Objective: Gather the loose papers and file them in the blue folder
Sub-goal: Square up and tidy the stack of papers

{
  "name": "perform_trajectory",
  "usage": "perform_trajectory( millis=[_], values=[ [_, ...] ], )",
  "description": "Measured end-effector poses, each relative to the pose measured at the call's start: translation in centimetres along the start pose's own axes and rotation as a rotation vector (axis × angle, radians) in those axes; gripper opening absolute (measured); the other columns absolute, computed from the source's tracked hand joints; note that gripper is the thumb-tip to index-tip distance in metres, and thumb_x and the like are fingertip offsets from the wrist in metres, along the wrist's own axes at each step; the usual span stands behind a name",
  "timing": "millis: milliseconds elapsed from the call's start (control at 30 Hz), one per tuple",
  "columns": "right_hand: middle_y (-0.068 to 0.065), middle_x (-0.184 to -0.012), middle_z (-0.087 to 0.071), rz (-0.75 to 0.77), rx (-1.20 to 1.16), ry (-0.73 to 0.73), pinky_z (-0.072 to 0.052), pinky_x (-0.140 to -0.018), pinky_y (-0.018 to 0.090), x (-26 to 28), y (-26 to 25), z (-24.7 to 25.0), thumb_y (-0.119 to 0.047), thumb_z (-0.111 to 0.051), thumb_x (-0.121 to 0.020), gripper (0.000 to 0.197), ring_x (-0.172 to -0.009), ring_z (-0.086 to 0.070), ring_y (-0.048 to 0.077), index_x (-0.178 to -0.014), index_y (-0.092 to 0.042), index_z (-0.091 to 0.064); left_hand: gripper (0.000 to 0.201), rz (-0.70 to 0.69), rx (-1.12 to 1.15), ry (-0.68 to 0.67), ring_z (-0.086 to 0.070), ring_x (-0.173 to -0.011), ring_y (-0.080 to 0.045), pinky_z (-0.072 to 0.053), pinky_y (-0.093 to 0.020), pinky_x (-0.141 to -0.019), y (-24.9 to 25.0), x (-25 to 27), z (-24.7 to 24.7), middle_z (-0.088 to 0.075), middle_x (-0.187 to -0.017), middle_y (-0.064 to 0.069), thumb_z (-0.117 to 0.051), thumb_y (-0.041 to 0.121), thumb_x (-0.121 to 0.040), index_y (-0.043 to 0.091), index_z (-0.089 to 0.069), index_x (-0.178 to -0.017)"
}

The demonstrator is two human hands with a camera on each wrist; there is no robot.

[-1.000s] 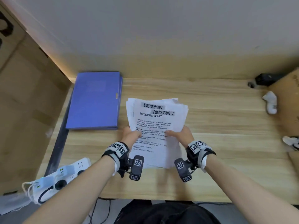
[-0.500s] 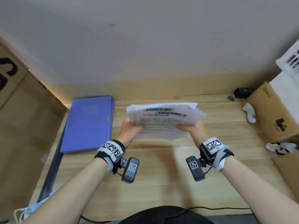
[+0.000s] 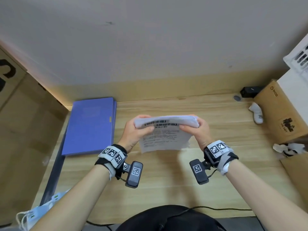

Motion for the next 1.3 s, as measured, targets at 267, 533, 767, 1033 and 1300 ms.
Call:
perform_trajectory(
  millis=[267, 533, 767, 1033, 1300],
  values=[
    [0.0, -0.081, -0.074, -0.045, -0.024, 0.057, -0.052, -0.062, 0.019, 0.2, 0.3, -0.3, -0.013, -0.081, -0.066, 0.024, -0.072, -0.067, 0.007, -0.089, -0.01, -0.074, 0.024, 0.006, 0.065, 0.073, -0.072, -0.092, -0.019, -0.058, -0.03, -0.078, -0.8, 0.1, -0.3, -0.075, -0.1, -0.014, -0.076, 0.003, -0.079, -0.001, -0.07, -0.102],
    [0.006, -0.091, -0.076, -0.149, 0.065, 0.108, -0.056, -0.077, 0.033, 0.7, 3.7, 1.0, -0.008, -0.084, -0.07, 0.022, -0.084, -0.069, 0.019, -0.089, -0.014, -0.075, 0.033, 0.061, 0.065, 0.086, -0.072, -0.099, -0.012, -0.057, -0.024, -0.082, -3.6, 0.4, -0.7, -0.075, -0.106, -0.004, -0.076, 0.005, -0.08, 0.006, -0.07, -0.113],
    [0.005, -0.092, -0.076, -0.282, 0.053, 0.245, -0.061, -0.074, 0.038, 0.0, 7.1, 4.0, -0.019, -0.083, -0.074, 0.024, -0.081, -0.073, 0.021, -0.093, -0.015, -0.07, 0.026, 0.314, -0.024, 0.011, -0.071, -0.087, -0.014, -0.058, -0.022, -0.068, -11.0, -0.1, -2.9, -0.072, -0.107, -0.008, -0.072, 0.009, -0.084, 0.003, -0.065, -0.109],
    [0.001, -0.125, -0.064, -0.552, 0.214, 0.181, -0.046, -0.103, 0.043, -1.5, 17.4, 6.3, -0.016, -0.061, -0.081, 0.052, -0.113, -0.061, 0.023, -0.132, -0.008, -0.056, 0.028, 0.624, -0.125, 0.133, -0.068, -0.102, -0.028, -0.054, -0.048, -0.094, -24.2, 1.1, -3.2, -0.068, -0.123, -0.013, -0.066, 0.008, -0.088, 0.01, -0.062, -0.116],
    [0.014, -0.085, -0.068, -0.57, 0.335, 0.154, -0.052, -0.064, 0.017, 3.9, 19.0, 9.4, 0.005, -0.051, -0.092, 0.021, -0.072, -0.063, 0.023, -0.105, 0.008, -0.067, 0.05, 0.243, -0.797, 0.185, -0.046, -0.12, -0.025, -0.043, -0.038, -0.1, -19.6, 0.3, -1.9, -0.049, -0.125, -0.006, -0.067, 0.013, -0.081, 0.017, -0.049, -0.128]
  ],
)
Point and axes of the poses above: each hand's wrist, its own x-axis away from the middle knuckle, its own z-axis out of the back of the hand, y = z × x, the point moved 10 cm from there along -x, towards the middle knuckle
